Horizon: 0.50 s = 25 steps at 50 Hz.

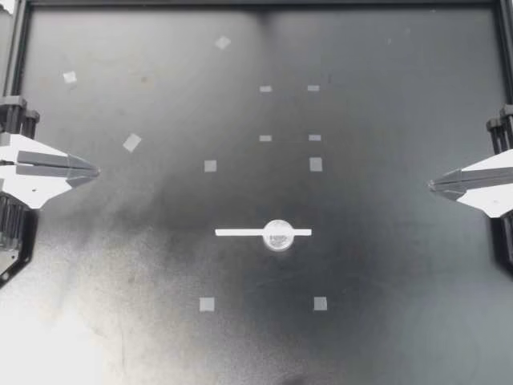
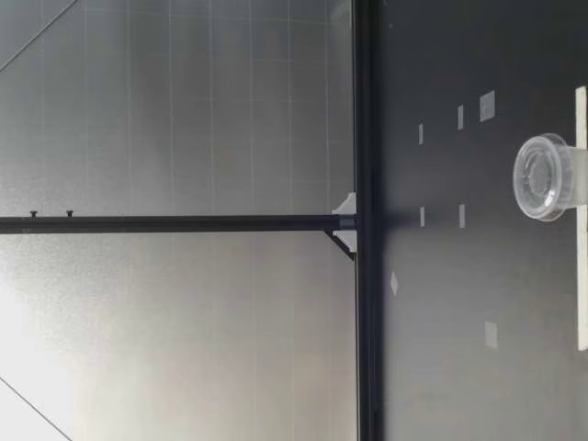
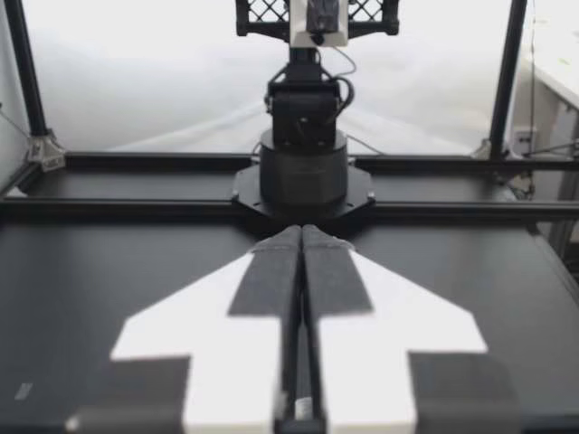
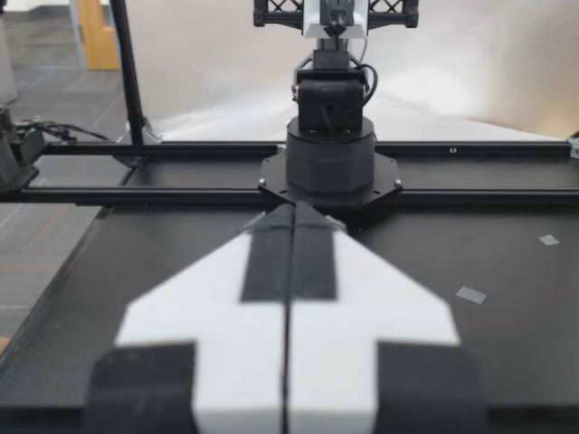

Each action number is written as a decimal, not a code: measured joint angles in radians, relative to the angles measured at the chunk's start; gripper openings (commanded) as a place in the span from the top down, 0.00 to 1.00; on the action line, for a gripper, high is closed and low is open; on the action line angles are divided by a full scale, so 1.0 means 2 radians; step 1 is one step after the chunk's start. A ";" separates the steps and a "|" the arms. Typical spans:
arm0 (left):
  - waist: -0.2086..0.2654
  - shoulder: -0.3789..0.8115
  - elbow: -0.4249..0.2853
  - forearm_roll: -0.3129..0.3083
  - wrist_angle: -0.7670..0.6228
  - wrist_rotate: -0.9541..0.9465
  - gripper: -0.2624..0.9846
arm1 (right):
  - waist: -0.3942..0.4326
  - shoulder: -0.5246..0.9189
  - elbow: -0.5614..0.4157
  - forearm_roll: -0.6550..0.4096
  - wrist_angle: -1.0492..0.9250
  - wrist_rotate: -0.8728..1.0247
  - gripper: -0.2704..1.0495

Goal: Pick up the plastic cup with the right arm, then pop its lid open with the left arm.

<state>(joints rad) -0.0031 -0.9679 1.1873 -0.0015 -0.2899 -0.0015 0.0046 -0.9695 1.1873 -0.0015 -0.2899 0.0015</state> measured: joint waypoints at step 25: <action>-0.005 0.056 0.009 -0.012 -0.026 0.002 0.75 | 0.000 0.021 0.035 -0.001 -0.001 -0.003 0.80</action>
<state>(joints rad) -0.0138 -0.8560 1.2057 -0.0245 -0.3421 0.0015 0.0046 -0.9281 1.2579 -0.0031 -0.2915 -0.0046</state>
